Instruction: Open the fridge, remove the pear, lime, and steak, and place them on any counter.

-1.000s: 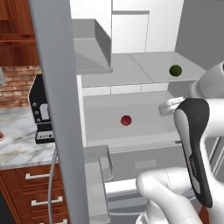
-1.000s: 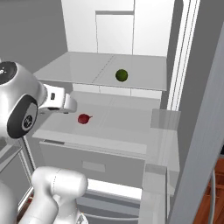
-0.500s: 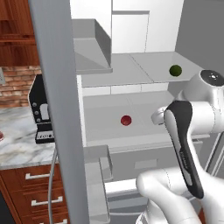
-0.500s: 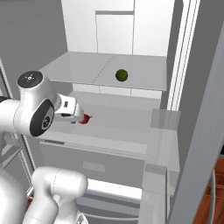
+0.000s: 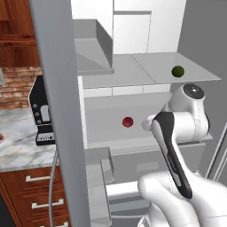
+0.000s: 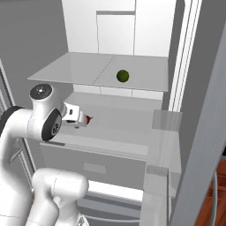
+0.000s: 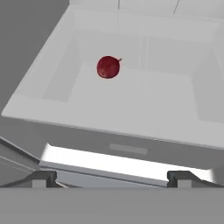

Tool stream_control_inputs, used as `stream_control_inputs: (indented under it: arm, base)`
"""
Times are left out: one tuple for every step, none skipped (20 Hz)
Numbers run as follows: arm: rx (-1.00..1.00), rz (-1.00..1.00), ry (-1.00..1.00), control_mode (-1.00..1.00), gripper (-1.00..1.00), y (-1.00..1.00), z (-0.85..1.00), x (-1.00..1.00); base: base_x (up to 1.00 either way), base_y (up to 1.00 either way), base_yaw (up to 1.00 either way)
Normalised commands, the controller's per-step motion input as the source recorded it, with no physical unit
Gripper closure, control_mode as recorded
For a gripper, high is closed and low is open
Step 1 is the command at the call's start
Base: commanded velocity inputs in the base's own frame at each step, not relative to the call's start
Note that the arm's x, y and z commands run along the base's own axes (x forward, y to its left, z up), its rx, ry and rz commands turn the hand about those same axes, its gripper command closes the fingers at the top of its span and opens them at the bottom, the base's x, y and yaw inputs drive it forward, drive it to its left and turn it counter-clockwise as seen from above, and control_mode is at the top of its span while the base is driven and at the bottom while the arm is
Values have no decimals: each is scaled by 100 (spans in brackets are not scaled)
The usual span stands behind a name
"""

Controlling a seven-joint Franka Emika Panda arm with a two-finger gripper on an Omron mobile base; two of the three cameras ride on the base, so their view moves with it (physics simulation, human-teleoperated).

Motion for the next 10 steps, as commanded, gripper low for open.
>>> stream_control_inputs:
  arm:
    - [5, 0, 0, -100, -100, 9, -39, 54]
    - [7, 0, 4, -100, -100, 2, -32, 64]
    - [8, 0, 7, -100, -100, 0, -28, 64]
    - [7, 0, 7, -100, -100, 2, -28, 62]
    - [6, 0, 6, -100, -100, 9, -27, 58]
    - [4, 0, 5, -100, -100, 16, -31, 49]
    - [0, 0, 1, -100, -100, 24, -36, 41]
    - [0, 0, 0, -100, -100, 22, -34, 34]
    - [0, 0, 1, -100, -100, 26, -30, 35]
    - [0, 0, 1, -100, -100, 26, -32, 36]
  base:
    - [0, 0, 0]
    - [0, 0, 0]
    - [0, 0, 0]
    - [0, 0, 0]
    - [0, 0, 0]
    - [0, 0, 0]
    - [0, 0, 0]
    - [0, 0, 0]
    - [0, 0, 0]
    - [0, 0, 0]
